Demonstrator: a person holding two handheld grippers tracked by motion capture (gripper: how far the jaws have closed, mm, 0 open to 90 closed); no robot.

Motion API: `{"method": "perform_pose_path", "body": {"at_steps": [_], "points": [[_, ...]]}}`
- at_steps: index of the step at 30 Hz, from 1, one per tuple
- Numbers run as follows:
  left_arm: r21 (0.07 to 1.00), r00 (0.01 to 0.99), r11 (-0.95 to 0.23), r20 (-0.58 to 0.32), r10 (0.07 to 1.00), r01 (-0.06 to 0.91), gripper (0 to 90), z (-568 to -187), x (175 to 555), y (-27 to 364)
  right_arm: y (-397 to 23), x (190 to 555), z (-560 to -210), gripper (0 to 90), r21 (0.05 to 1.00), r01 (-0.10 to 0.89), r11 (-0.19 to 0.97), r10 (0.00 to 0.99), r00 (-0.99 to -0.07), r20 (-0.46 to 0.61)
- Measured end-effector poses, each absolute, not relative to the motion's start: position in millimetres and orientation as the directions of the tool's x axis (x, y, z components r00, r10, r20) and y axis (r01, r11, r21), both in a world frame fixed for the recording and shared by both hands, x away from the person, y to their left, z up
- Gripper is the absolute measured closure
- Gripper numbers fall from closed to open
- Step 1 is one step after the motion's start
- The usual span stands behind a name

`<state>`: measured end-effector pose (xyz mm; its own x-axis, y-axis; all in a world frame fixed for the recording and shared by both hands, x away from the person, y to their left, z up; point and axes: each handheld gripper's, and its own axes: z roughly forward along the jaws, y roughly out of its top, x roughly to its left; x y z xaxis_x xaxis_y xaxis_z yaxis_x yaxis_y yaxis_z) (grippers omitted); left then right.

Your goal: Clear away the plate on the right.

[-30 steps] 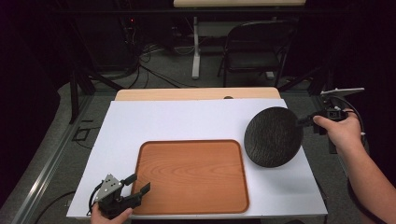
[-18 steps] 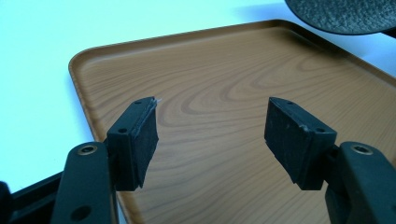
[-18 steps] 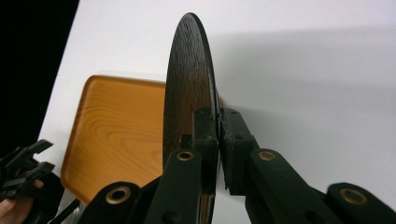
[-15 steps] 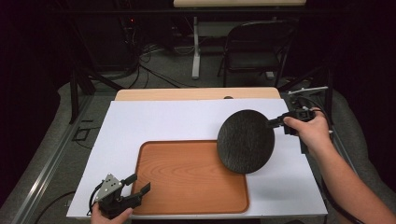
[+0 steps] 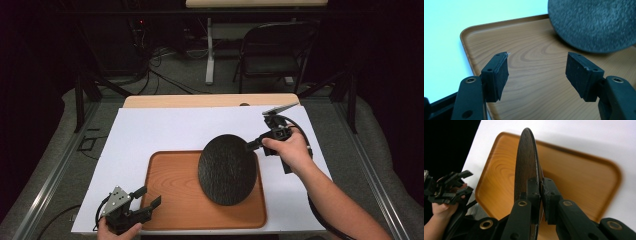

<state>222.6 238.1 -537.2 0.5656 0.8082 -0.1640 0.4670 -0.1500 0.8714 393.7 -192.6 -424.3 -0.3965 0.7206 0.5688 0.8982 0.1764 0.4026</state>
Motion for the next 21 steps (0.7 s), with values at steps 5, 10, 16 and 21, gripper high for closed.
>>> {"method": "perform_pose_path", "body": {"at_steps": [5, 10, 16, 21], "points": [[0.871, 0.565, -0.154, -0.160, 0.810, 0.467, 34.5, -537.2, 222.9, 237.9, -174.7, 388.9, -432.8, 84.3, 0.397, 0.896, 0.200, 0.687, -0.417, 0.596], [0.871, 0.566, -0.154, -0.161, 0.809, 0.467, 34.5, -537.2, 222.6, 237.8, -164.9, 386.3, -440.7, 84.4, 0.392, 0.895, 0.212, 0.664, -0.426, 0.614], [0.871, 0.566, -0.152, -0.162, 0.809, 0.468, 34.5, -537.3, 222.6, 237.8, -162.8, 384.6, -443.9, 85.6, 0.396, 0.892, 0.216, 0.683, -0.428, 0.592], [0.871, 0.565, -0.155, -0.159, 0.809, 0.467, 34.5, -537.1, 222.4, 237.7, -161.9, 382.0, -442.7, 86.3, 0.416, 0.879, 0.235, 0.700, -0.450, 0.554]]}}
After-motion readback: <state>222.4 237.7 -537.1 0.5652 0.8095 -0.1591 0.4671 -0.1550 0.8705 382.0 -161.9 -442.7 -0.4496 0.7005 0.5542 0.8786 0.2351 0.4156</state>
